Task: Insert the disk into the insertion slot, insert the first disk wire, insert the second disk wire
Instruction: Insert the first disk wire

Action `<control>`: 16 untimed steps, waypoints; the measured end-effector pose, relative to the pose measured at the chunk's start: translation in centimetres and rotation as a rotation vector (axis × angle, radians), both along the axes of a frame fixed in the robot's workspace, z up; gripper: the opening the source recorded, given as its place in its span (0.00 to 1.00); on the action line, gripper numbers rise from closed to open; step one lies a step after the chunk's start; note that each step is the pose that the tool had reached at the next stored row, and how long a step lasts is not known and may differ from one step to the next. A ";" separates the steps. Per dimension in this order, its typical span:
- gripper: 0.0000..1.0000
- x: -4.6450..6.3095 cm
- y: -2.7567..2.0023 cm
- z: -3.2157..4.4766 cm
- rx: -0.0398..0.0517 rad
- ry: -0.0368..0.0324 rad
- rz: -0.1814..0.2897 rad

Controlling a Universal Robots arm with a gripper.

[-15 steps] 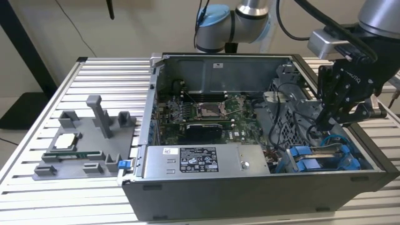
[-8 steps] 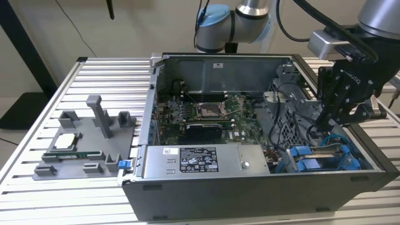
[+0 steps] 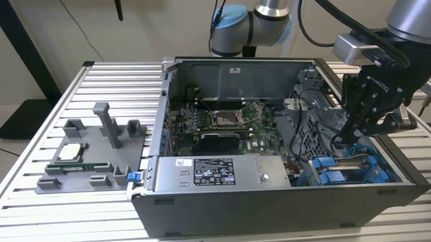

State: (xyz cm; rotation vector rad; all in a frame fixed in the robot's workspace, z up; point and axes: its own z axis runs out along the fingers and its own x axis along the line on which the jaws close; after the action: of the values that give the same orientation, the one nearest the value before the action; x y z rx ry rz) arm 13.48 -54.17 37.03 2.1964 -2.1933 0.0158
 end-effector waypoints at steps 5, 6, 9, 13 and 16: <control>0.00 0.3 -0.14 -0.13 0.0000 0.0027 0.000; 0.00 0.4 -0.20 -0.15 0.0000 0.0036 0.000; 0.00 0.7 -0.40 -0.27 -0.0001 0.0073 0.000; 0.00 1.1 -0.64 -0.44 -0.0001 0.0095 0.000; 0.00 1.3 -0.83 -0.61 -0.0001 0.0097 0.000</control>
State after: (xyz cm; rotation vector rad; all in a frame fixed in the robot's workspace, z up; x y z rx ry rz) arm 14.78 -55.00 36.42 2.1919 -2.1882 0.0052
